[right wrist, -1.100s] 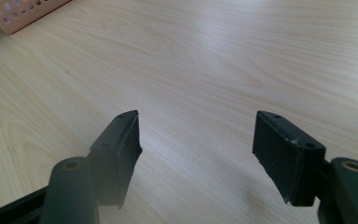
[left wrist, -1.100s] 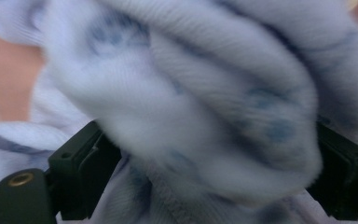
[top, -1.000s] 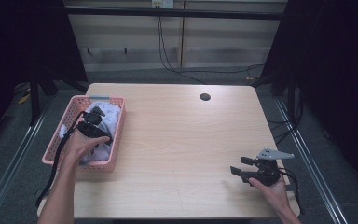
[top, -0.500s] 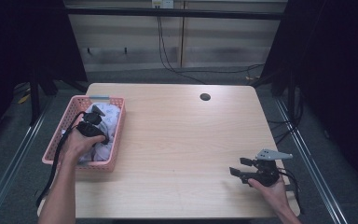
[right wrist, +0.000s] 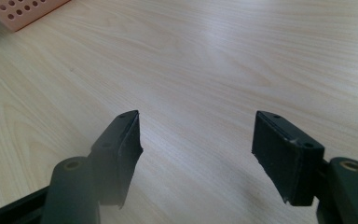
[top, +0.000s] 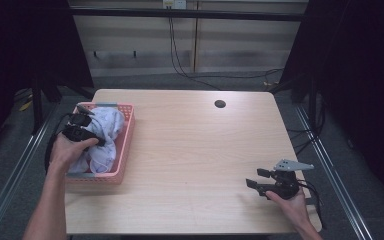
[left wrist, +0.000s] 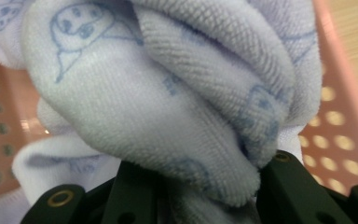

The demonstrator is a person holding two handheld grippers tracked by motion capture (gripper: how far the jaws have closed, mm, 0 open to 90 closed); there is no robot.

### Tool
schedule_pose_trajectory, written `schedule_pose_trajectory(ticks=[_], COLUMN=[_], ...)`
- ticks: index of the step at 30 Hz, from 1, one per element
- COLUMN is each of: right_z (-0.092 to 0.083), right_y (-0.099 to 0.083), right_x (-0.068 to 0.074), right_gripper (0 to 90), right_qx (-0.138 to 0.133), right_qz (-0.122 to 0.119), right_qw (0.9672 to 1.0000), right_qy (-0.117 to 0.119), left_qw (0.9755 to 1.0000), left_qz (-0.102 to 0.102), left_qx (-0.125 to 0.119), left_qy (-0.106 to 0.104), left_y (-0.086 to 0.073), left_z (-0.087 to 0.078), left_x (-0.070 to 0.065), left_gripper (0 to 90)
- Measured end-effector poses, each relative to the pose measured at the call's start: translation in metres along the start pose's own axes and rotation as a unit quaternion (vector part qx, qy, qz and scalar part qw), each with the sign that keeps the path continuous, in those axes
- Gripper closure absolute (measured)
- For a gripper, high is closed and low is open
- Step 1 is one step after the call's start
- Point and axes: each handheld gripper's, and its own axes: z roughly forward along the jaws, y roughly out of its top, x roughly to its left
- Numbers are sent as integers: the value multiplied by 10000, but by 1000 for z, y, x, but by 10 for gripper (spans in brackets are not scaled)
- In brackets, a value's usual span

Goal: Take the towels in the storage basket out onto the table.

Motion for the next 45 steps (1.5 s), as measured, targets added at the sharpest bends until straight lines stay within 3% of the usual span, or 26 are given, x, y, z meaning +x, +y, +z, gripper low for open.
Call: schedule_pose_trajectory(ticks=[5, 10, 13, 18, 20, 24, 28, 34, 42, 45], right_z=[1, 3, 3, 2, 1, 1, 1, 2, 0, 0], right_y=[1, 1, 1, 1, 1, 1, 2, 2, 2, 2], right_x=[1, 1, 1, 2, 1, 1, 1, 0, -1, -2], right_gripper=[325, 326, 326, 326, 326, 326, 326, 327, 328, 328], right_qx=[5, 35, 38, 11, 6, 3, 8, 17, -36, -27], right_qz=[-16, -21, -34, -57, -52, -50, -42, -13, -42, -5], right_qw=[10000, 10000, 10000, 10000, 10000, 10000, 10000, 10000, 10000, 10000], right_qy=[9, 20, 26, 25, 16, 19, 3, -9, -35, -44], left_qw=[9997, 9992, 9984, 9978, 9972, 9961, 9943, 9915, 9883, 9856], left_qz=[80, 305, 473, 534, 544, 572, 630, 777, 807, 892], left_qx=[-222, -232, -154, -262, -375, -639, -825, -1040, -1274, -1376], left_qy=[36, 96, 273, 301, 358, 223, 238, -2, -223, -415], left_y=[5, 18, 25, 32, 32, 31, 28, 27, 27, 24], left_z=[-28, -54, -67, -91, -99, -111, -116, -120, -105, -96], left_x=[-2, -9, -16, -21, -24, -27, -37, -59, -85, -98], left_gripper=[675, 674, 672, 672, 672, 672, 672, 671, 669, 668])
